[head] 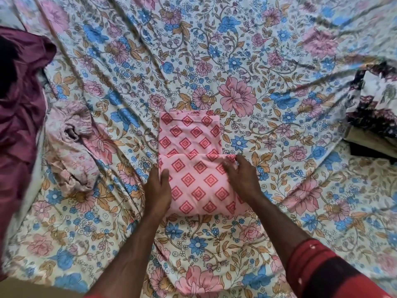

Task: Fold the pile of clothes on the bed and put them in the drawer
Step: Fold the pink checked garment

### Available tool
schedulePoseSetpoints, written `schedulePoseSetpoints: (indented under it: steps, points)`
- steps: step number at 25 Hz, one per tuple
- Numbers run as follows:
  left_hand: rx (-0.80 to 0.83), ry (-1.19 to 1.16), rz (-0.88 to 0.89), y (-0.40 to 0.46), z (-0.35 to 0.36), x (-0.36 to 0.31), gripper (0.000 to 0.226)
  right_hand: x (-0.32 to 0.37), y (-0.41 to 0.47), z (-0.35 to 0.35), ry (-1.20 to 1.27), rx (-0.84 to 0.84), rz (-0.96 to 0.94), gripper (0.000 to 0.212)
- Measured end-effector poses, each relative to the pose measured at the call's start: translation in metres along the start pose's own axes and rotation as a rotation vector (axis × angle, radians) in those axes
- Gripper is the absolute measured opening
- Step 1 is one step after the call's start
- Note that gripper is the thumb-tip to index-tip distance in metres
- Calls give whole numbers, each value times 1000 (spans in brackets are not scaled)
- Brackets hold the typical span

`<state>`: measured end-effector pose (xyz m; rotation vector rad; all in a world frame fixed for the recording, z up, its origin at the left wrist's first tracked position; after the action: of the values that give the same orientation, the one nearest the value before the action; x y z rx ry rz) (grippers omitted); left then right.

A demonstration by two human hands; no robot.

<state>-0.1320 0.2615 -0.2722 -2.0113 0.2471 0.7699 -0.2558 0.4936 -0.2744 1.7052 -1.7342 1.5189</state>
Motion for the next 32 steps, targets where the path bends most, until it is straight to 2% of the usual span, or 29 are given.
schedulePoseSetpoints:
  steps: [4,6,9,11,15,21,23,24,27,29,32]
  points:
    - [-54,98,81,0,-1,-6,22,5,0,0,-69,-67,-86,30]
    - [-100,185,91,6,-6,-3,22,3,4,1,-212,-106,-120,31]
    - [-197,258,127,24,-23,-14,34,16,20,-10,-366,-275,-215,39]
    - [-164,264,167,42,-29,-35,37,31,40,-12,-277,-244,-222,39]
    - [-37,228,154,72,-21,-88,45,60,77,1,4,-81,-53,49]
    - [69,80,13,96,-1,-121,30,84,123,16,334,-19,215,66]
    - [78,72,-15,96,4,-121,27,88,124,19,367,62,266,56]
    - [81,88,-20,97,6,-120,24,89,122,19,310,116,261,49]
    - [178,51,-85,93,12,-121,14,96,113,22,158,237,140,30]
    - [264,-6,-107,89,13,-125,16,106,106,22,156,246,6,17]
    - [280,-44,61,69,-1,-136,19,112,87,9,181,175,-174,7]
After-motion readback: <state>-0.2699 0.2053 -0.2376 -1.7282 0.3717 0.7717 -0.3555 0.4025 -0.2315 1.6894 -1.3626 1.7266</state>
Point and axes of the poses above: each hand's wrist, its own y-axis towards the middle knuckle, its own z-axis out of the palm, x = y × z, the point moved 6 cm from there along y, towards the middle knuckle, and after that the axes turned 9 degrees about -z, right-handed, at the moved point
